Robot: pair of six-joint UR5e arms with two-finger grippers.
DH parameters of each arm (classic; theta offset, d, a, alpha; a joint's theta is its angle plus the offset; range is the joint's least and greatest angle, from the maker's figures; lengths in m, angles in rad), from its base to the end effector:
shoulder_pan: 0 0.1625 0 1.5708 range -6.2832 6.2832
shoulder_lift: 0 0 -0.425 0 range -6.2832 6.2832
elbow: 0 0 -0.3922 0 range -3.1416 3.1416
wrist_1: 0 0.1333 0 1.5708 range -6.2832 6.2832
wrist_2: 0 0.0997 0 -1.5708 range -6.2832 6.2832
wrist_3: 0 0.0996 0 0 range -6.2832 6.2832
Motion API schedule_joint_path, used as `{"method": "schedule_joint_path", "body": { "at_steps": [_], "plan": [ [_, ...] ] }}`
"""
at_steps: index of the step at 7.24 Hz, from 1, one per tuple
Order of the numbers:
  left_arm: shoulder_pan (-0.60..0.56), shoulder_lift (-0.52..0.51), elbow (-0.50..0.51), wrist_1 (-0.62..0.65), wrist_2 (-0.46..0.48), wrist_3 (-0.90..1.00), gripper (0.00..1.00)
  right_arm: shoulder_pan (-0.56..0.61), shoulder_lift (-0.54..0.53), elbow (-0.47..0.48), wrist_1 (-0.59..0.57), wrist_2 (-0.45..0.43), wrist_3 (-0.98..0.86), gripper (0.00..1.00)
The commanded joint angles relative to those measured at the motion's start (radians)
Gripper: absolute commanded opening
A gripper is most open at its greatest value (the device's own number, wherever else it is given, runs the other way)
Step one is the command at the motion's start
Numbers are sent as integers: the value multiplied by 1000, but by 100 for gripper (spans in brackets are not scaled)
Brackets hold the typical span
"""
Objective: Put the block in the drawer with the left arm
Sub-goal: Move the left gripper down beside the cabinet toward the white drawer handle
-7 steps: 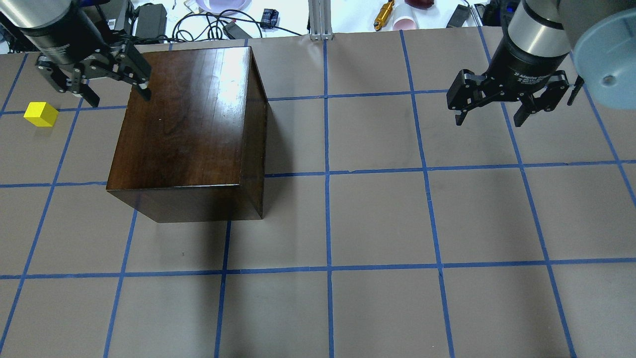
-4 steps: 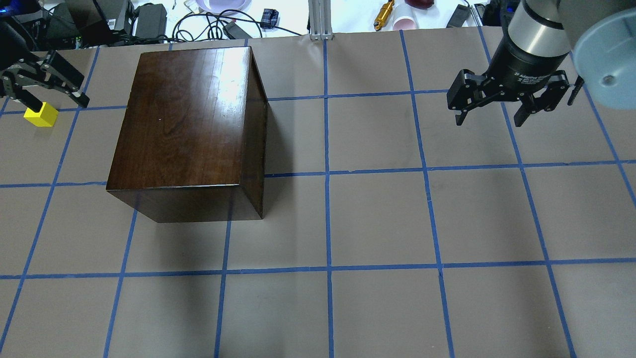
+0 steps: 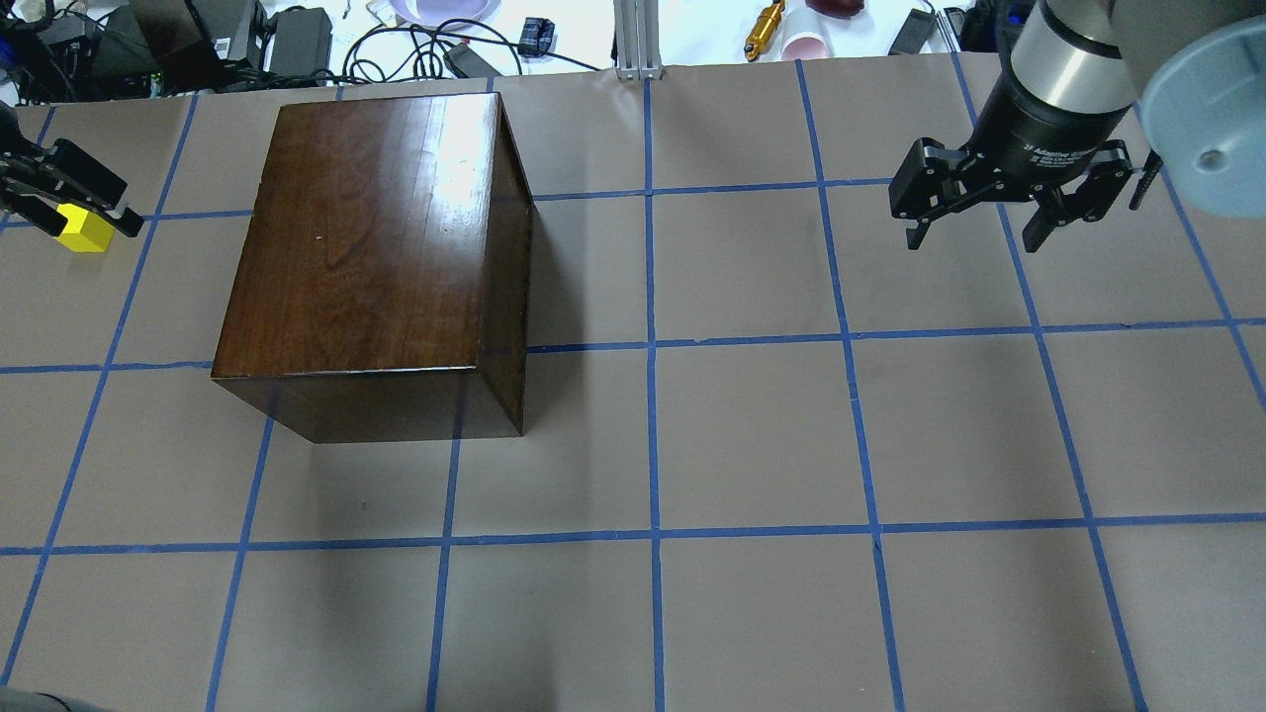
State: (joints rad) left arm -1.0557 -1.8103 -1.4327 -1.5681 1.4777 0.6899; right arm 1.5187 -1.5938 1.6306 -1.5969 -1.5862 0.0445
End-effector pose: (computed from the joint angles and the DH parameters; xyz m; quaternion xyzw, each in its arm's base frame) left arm 0.1619 -0.5754 0.4272 -0.0848 -0.9941 -0.0143 0.0662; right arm 0.1066 -0.4870 0.4723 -0.0482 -0.9988 -0.0054 0.0077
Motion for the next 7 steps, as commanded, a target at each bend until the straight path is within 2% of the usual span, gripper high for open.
{"method": "schedule_joint_path", "body": {
  "at_steps": [1, 4, 7],
  "plan": [
    [3, -58, -55, 105, -55, 29, 100, 0, 0, 2, 0, 0, 0, 100],
    [60, -118, -124, 122, -199, 74, 100, 0, 0, 0, 0, 0, 0, 100],
    [59, -150, -140, 122, -211, 62, 100, 0, 0, 0, 0, 0, 0, 100]
  ]
}}
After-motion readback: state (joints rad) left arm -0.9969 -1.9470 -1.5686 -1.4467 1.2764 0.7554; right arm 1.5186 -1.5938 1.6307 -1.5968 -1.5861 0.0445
